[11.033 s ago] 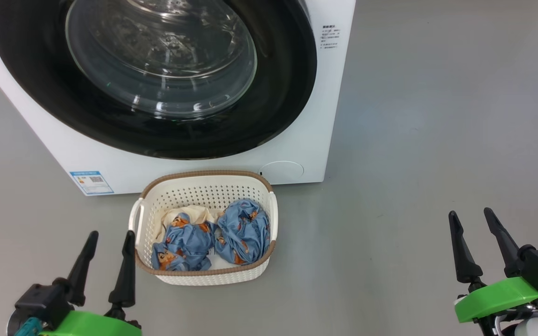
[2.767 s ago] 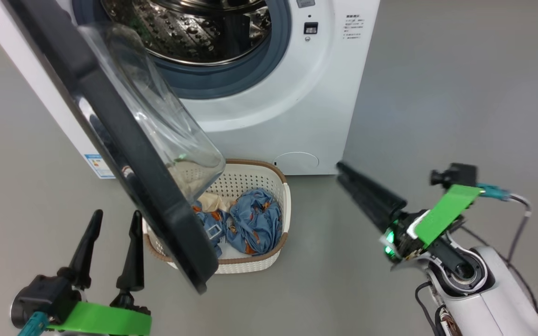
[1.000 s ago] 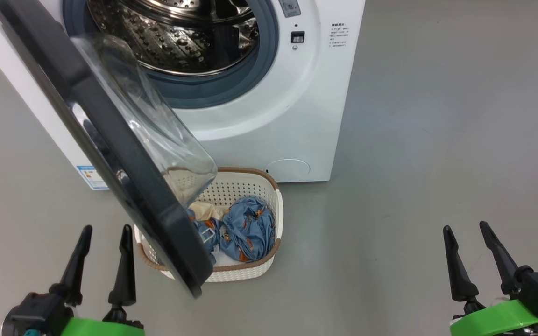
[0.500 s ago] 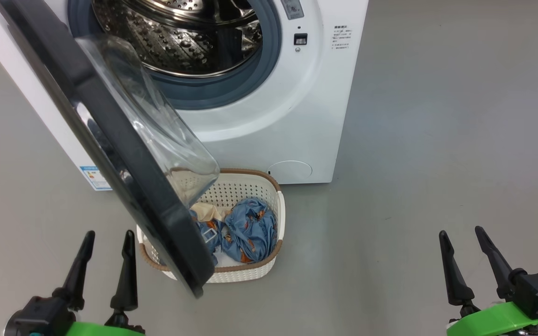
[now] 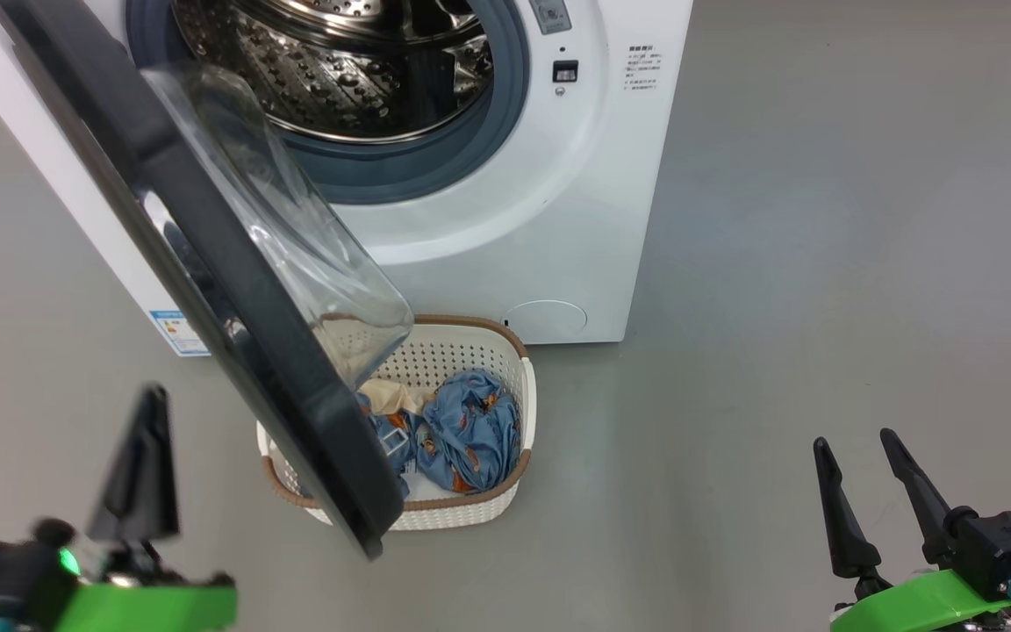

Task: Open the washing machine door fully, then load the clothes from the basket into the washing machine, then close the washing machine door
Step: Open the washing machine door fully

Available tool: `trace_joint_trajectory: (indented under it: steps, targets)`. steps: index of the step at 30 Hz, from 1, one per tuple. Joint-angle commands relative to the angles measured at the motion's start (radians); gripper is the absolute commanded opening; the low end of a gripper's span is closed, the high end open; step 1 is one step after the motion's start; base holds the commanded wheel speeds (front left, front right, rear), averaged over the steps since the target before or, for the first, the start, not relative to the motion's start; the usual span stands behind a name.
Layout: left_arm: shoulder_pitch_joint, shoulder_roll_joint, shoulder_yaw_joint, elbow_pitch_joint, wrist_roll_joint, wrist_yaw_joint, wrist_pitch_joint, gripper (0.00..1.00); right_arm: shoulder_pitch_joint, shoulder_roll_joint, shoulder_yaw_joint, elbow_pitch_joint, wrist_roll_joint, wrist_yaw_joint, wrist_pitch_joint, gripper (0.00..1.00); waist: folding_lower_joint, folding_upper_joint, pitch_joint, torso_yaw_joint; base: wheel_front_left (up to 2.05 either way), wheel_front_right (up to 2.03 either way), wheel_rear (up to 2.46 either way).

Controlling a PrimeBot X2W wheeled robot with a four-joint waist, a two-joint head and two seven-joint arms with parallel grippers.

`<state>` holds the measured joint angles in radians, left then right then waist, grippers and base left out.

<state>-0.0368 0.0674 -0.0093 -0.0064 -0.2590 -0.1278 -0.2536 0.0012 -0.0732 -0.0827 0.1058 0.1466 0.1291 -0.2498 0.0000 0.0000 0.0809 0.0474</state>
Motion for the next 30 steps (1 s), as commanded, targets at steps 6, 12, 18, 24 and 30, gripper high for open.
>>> trace_joint_trajectory:
  steps: [6, 12, 18, 24, 30]
  targets:
    - [-0.128, 0.030, 0.082, -0.260, 0.044, -0.003, -0.008, 0.00, -0.022, -0.007, 0.020, -0.016, 0.001, 0.002, -0.012, 1.00, 0.0000, 0.0000, 0.000, 0.001, 0.00, 0.00, 0.00]
    - [-0.189, 0.050, -0.032, -0.438, 0.051, -0.003, -0.008, 0.00, -0.022, -0.005, 0.017, -0.012, 0.001, 0.002, -0.012, 1.00, 0.0000, 0.0000, 0.002, 0.000, 0.00, 0.00, 0.00]
    - [-0.208, 0.054, -0.244, -0.480, 0.056, -0.003, -0.008, 0.00, -0.026, -0.002, 0.023, -0.007, -0.002, 0.002, -0.012, 1.00, 0.0000, 0.0000, 0.010, 0.000, 0.00, 0.00, 0.00]
    - [-0.208, 0.045, -0.406, -0.442, 0.045, -0.003, -0.008, 0.00, -0.034, 0.000, 0.022, -0.001, -0.005, 0.002, -0.012, 1.00, 0.0000, 0.0000, 0.016, 0.001, 0.00, 0.00, 0.00]
    - [-0.181, 0.039, -0.499, -0.381, 0.038, -0.003, -0.008, 0.00, -0.038, -0.003, 0.019, 0.003, -0.005, 0.002, -0.012, 1.00, 0.0000, 0.0000, 0.026, 0.003, 0.00, 0.00, 0.00]
